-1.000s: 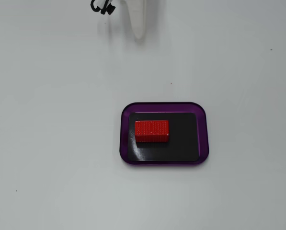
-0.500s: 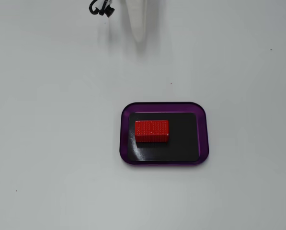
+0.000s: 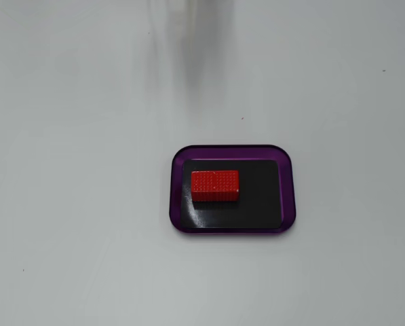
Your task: Remove the cube from the box.
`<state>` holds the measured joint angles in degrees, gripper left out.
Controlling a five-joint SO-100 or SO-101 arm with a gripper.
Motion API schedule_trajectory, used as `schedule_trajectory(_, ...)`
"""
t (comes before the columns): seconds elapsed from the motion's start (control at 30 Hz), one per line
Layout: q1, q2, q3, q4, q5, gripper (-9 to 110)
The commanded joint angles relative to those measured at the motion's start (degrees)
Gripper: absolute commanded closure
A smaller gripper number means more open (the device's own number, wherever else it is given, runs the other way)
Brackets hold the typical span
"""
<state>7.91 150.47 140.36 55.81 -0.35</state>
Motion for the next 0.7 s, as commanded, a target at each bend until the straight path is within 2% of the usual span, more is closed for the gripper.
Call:
schedule_trajectory(0.0, -0.53, -20.48, -16.79, 0.35, -0.26, 88)
schedule_trajectory(0.3, -2.29, -58.89, -56.69, 16.70, -0.26, 75)
schedule_trajectory(0.5, -5.36, -77.34, -78.31, 23.38, -0.35, 74)
schedule_trajectory(0.67, -5.80, -87.89, -89.38, 25.05, -0.09, 75)
